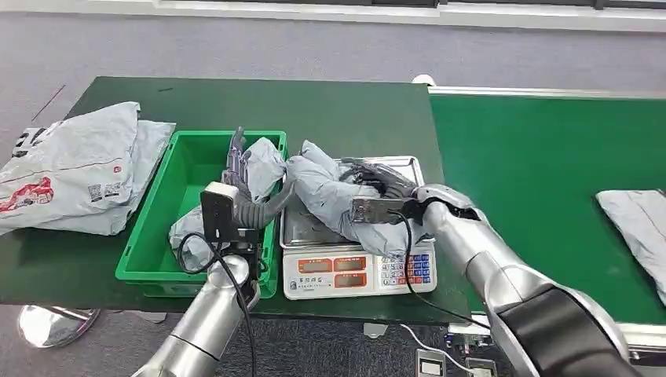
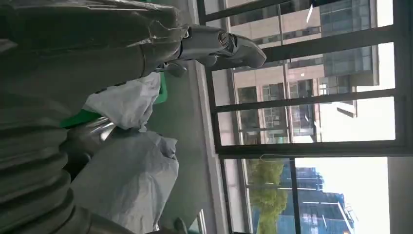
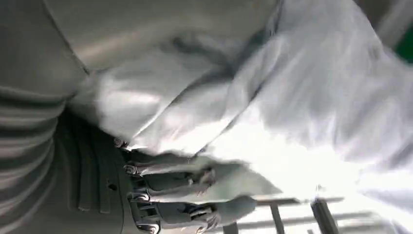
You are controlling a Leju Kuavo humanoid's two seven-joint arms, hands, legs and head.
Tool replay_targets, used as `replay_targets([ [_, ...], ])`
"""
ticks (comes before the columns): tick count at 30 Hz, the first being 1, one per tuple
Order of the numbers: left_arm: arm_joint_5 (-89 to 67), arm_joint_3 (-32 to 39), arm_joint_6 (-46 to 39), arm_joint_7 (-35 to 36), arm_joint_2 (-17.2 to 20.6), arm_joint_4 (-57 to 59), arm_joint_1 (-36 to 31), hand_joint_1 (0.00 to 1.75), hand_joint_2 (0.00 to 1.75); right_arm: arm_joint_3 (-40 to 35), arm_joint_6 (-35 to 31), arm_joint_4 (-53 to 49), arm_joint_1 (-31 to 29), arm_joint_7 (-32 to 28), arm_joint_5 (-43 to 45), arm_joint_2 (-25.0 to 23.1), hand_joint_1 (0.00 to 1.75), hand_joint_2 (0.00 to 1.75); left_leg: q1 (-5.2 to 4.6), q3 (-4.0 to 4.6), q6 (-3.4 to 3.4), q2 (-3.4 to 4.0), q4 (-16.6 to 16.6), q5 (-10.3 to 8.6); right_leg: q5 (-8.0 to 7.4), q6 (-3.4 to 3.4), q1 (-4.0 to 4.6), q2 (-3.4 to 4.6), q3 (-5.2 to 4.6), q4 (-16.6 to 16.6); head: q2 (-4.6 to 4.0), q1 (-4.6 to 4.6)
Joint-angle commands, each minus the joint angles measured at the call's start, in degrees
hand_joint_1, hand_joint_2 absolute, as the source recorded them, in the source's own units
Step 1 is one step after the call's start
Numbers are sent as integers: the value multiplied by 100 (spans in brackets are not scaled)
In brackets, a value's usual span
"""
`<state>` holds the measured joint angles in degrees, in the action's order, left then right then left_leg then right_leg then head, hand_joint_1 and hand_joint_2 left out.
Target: Moved the parcel from conveyor to table for the left to box.
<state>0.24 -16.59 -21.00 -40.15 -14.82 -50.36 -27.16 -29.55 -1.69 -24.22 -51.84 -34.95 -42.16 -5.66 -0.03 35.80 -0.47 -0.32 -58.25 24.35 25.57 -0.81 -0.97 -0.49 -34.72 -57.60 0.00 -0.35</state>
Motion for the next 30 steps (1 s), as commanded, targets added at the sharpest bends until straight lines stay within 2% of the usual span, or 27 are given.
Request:
replay_targets([
  [1,23,-180,-148,15,133,382,-253,0,175,1465,-1537,-1165,219,-505,1545,411,0,0,4,-5,-3,-10,4,-1,2,5,4,-9,10,6,0,0],
  [2,21,-181,-141,15,138,381,-246,0,175,1497,-1527,-1240,205,-505,1602,436,0,0,4,1,-1,-12,1,-1,1,4,5,-12,6,4,0,0],
  [3,30,-158,-138,15,130,426,-272,0,175,1541,-1351,-1769,332,-505,1936,529,0,0,11,-22,-3,-15,11,1,2,9,13,-14,34,22,0,0],
  [4,40,-132,-133,15,129,434,-266,0,175,1575,-1276,-1973,396,-505,2129,597,0,0,4,-6,-2,-15,1,1,5,6,5,-14,12,3,0,0],
  [15,25,-106,-155,15,138,384,-223,0,175,1596,-1400,-2163,503,-505,2266,670,0,0,1,-7,-2,-6,3,1,2,5,3,-6,11,4,0,0],
  [20,-13,-96,-176,15,133,345,-155,0,175,1552,-1369,-2612,747,-505,2703,855,0,0,8,-32,-3,-11,20,2,2,8,10,-10,40,26,0,0],
  [21,-18,-98,-191,15,131,352,-153,0,175,1542,-1459,-2786,812,-505,2791,884,0,175,7,-16,-1,-11,8,3,2,5,9,-10,25,16,0,0],
  [22,29,-23,-206,15,139,420,-163,0,175,2549,-3047,-3545,1567,-505,3132,699,0,175,3,-15,-1,-7,10,2,2,5,4,-6,21,14,0,0],
  [23,64,-36,73,15,196,395,-148,0,175,2781,-3003,-3998,2175,-505,3624,884,0,175,9,-19,-2,-21,14,1,4,5,10,-20,31,22,0,0],
  [24,134,28,305,15,246,295,-115,0,175,3135,-3295,-4213,2655,-505,3791,945,0,175,10,-23,-2,-34,18,-1,5,4,10,-33,38,26,0,0],
  [25,144,53,387,15,257,282,-106,0,175,3242,-3287,-4366,2872,-505,3883,974,0,175,16,-56,-3,-50,45,-3,6,9,18,-49,81,60,0,0],
  [27,144,53,387,15,257,282,-106,0,175,3242,-3287,-4366,2872,-505,3883,974,0,175,18,-29,4,-59,16,4,13,4,19,-62,57,42,0,0],
  [28,144,53,387,15,257,282,-106,0,175,3242,-3287,-4366,2872,-505,3883,974,0,175,16,-38,5,-72,18,7,22,-1,17,-75,74,45,0,0],
  [30,154,172,718,15,239,352,-148,0,175,3756,-3701,-3845,3137,-505,3973,789,0,175,4,-11,13,-62,5,13,21,-9,4,-57,45,20,0,2],
])
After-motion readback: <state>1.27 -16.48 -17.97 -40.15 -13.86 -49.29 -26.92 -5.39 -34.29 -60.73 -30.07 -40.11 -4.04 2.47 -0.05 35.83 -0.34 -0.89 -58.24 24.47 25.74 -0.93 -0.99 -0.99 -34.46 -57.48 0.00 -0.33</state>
